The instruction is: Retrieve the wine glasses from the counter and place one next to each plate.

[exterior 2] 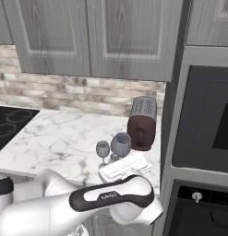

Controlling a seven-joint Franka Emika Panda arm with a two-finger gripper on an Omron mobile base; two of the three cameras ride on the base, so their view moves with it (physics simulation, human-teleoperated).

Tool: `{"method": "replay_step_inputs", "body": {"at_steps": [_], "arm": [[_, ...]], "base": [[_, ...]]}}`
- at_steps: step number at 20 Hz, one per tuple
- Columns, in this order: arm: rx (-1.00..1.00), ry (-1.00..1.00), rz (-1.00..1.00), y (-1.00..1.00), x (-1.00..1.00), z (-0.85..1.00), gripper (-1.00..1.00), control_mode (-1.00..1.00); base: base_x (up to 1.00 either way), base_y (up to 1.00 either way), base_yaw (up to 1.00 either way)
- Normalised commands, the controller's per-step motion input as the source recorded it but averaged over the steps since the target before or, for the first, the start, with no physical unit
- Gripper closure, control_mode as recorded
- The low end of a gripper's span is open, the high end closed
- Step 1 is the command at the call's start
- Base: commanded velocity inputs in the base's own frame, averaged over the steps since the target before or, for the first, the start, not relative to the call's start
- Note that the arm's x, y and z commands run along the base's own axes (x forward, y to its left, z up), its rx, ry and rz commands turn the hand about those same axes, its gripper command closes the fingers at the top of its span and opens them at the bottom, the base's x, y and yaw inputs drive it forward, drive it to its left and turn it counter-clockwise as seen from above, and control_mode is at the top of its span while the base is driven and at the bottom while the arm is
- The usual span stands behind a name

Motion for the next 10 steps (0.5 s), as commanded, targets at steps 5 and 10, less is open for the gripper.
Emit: {"method": "replay_step_inputs", "body": {"at_steps": [5,10], "arm": [[0.00,-0.04,0.00,0.34,-0.45,0.98,1.00,-1.00],[-0.01,-0.02,0.00,0.50,-0.14,0.77,1.00,-1.00]], "base": [[0.00,0.00,0.00],[0.00,0.00,0.00]]}}
